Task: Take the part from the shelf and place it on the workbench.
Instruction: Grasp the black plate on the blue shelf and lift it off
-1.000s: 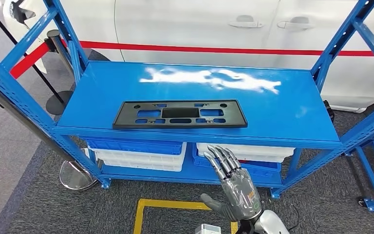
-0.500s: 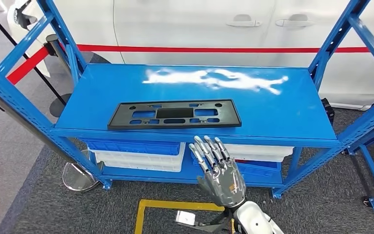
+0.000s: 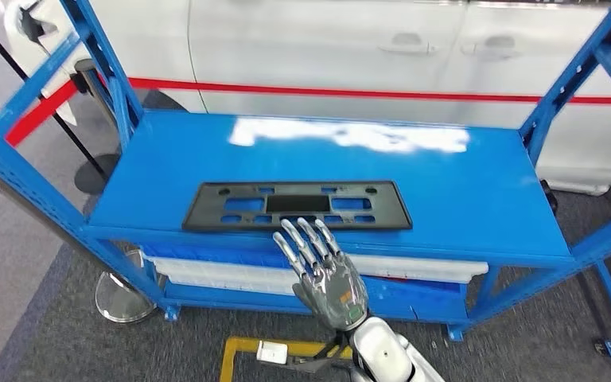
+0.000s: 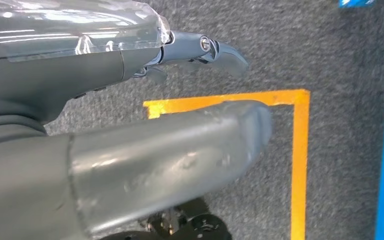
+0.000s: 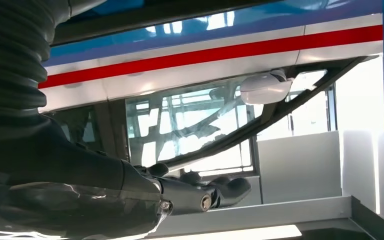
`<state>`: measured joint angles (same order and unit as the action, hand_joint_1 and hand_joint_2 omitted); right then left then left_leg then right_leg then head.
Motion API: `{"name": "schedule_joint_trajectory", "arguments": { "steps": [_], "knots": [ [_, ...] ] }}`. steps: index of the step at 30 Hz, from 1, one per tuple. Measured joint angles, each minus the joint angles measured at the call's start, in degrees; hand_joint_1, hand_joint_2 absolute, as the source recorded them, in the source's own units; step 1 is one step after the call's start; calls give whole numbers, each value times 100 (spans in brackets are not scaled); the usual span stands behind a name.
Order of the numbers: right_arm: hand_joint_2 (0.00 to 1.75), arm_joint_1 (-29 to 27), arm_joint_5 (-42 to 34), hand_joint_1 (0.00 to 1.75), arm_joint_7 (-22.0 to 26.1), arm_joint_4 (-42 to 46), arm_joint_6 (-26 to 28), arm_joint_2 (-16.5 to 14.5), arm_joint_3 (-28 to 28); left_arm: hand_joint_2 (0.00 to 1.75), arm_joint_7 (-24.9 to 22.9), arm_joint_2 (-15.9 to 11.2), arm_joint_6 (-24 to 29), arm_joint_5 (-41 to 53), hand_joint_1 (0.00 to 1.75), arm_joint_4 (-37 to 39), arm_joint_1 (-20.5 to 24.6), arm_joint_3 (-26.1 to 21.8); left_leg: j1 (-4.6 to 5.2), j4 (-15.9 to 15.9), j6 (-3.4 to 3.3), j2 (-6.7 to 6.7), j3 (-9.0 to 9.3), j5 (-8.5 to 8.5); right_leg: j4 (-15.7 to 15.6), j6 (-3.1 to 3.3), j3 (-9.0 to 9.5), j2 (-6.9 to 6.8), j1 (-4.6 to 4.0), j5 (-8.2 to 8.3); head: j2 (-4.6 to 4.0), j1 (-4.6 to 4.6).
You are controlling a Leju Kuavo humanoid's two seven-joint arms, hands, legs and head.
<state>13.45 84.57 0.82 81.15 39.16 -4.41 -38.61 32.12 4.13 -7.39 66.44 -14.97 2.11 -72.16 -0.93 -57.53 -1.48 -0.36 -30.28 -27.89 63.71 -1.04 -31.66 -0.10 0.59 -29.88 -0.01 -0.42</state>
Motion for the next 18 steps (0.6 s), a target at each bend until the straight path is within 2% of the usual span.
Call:
{"name": "schedule_joint_trajectory", "arguments": {
  "steps": [1,3,4,5,6,7,8,9,10,11,12,13,15,16,17,18],
  "knots": [
    [175,16,-9,0,1,-22,-3,-6,-4,0,0,-1,0,-1,0,0,0,-10,1,21,-22,-2,81,-51,339,-13,-238,3,4,-47,0,12],
    [175,25,-31,0,1,-74,-20,-7,-16,0,-2,-4,4,-1,0,0,-6,-37,3,37,-35,-16,246,-181,918,-35,-803,5,4,-269,0,24],
    [175,22,-45,0,1,-102,-34,-6,-22,0,-3,-5,8,-1,0,0,-13,-51,3,43,-33,-27,347,-262,1020,-36,-1021,5,4,-375,0,27],
    [175,20,-62,0,1,-125,-49,-5,-26,0,-4,-5,13,1,0,0,-21,-62,3,48,-27,-40,466,-351,957,-28,-1161,6,1,-414,0,32],
    [175,20,-79,0,1,-145,-61,-4,-29,0,-7,-6,19,3,0,0,-27,-70,6,53,-20,-50,598,-446,742,2,-1226,5,-11,-318,0,34],
    [175,19,-92,0,1,-164,-70,-2,-31,0,-10,-6,22,4,0,0,-34,-75,8,61,-12,-57,714,-546,432,54,-1244,7,-31,-35,0,39],
    [175,15,-100,0,1,-186,-76,6,-32,0,-14,2,25,7,0,2,-34,-79,17,48,10,-68,836,-652,103,111,-1255,19,-66,405,0,42],
    [175,10,-103,0,1,-209,-82,13,-36,0,-20,10,31,10,0,4,-34,-82,26,42,49,-81,925,-754,-113,163,-1251,35,-99,772,-1,44],
    [175,5,-104,0,1,-223,-90,19,-39,0,-26,16,41,16,0,5,-32,-84,29,51,96,-90,1009,-842,-221,208,-1251,49,-124,1037,0,41],
    [175,7,-106,0,1,-232,-97,22,-43,0,-32,21,56,22,0,5,-22,-86,30,40,146,-97,1077,-875,-242,247,-1237,61,-145,1124,0,42],
    [175,17,-107,0,1,-231,-103,18,-46,0,-36,18,75,27,0,3,-11,-86,30,-15,191,-98,1078,-829,-222,286,-1181,65,-144,1049,0,45],
    [175,26,-107,0,1,-225,-108,11,-48,0,-37,16,92,36,0,1,3,-86,23,-188,220,-87,1022,-719,-268,327,-1109,64,-135,1008,1,47],
    [175,40,-108,0,1,-225,-124,0,-49,0,-36,16,115,61,0,-1,28,-85,16,-837,288,-60,653,-497,-424,390,-901,63,-95,930,1,45],
    [175,39,-108,0,1,-227,-134,-1,-49,0,-36,10,122,73,0,-1,30,-84,5,-1166,324,-45,412,-547,-490,404,-795,63,-76,884,1,43],
    [175,39,-108,0,1,-230,-143,-1,-49,0,-36,2,128,82,0,-2,27,-84,-3,-1398,363,-36,185,-719,-528,412,-702,69,-62,830,1,41],
    [175,39,-108,0,1,-231,-149,-2,-50,0,-36,-8,133,86,0,-2,23,-84,-14,-1513,394,-29,-5,-959,-544,405,-620,77,-50,770,1,40]
  ]
}}
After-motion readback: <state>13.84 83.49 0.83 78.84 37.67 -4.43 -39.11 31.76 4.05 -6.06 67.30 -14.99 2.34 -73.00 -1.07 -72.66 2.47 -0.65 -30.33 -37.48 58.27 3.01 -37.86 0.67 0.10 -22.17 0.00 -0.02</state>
